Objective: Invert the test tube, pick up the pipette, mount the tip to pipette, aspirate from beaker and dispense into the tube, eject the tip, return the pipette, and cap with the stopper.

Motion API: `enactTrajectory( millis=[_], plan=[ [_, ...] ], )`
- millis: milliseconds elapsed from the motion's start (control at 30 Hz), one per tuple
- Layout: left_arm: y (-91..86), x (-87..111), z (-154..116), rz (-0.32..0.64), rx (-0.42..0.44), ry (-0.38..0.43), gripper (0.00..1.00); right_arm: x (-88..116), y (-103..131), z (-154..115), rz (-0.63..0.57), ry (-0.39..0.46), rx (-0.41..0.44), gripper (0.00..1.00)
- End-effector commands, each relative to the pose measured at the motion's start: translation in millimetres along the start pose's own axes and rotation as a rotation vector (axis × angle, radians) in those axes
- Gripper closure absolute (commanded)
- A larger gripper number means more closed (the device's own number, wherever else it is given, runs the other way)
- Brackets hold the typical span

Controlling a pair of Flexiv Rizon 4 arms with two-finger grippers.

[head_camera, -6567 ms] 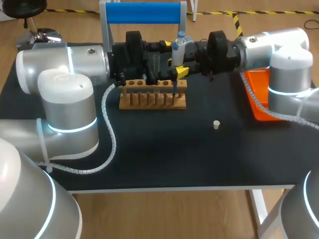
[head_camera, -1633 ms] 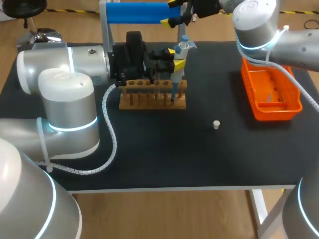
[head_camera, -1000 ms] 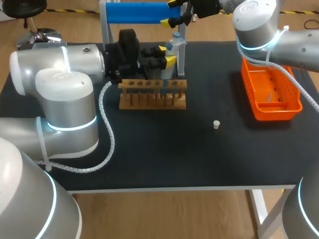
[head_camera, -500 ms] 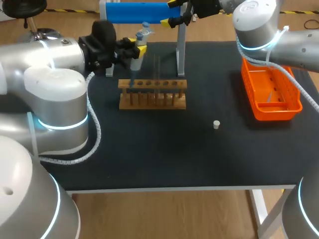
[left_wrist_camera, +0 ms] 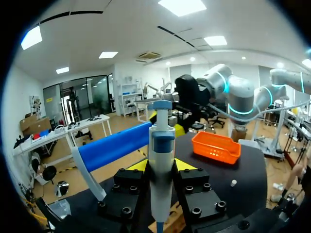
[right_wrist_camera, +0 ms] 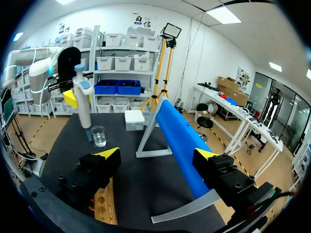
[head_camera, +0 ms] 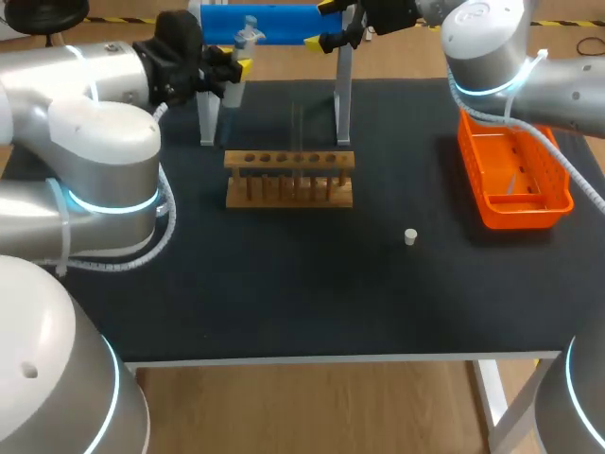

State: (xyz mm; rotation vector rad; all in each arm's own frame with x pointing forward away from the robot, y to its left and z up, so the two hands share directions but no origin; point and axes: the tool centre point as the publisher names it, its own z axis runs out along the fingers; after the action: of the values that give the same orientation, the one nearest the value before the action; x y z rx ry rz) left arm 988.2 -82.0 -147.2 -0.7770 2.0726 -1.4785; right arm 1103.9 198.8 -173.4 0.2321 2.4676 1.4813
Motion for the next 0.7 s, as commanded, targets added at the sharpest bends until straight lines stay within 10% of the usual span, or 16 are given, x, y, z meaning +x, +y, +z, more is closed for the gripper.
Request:
enactTrajectory(
  millis=[33,700],
  plan=[
    [-7.7,-20.4,11.0,-0.003,-0.020,-0.011,1.00,-1.1,0.7,-1.3,0.001,0.005,0.006,0.00],
    [5.3,-82.0,35.3,-0.116,-0.060,-0.211,1.00,-1.1,0.7,-1.3,0.001,0.005,0.006,0.00]
  ],
)
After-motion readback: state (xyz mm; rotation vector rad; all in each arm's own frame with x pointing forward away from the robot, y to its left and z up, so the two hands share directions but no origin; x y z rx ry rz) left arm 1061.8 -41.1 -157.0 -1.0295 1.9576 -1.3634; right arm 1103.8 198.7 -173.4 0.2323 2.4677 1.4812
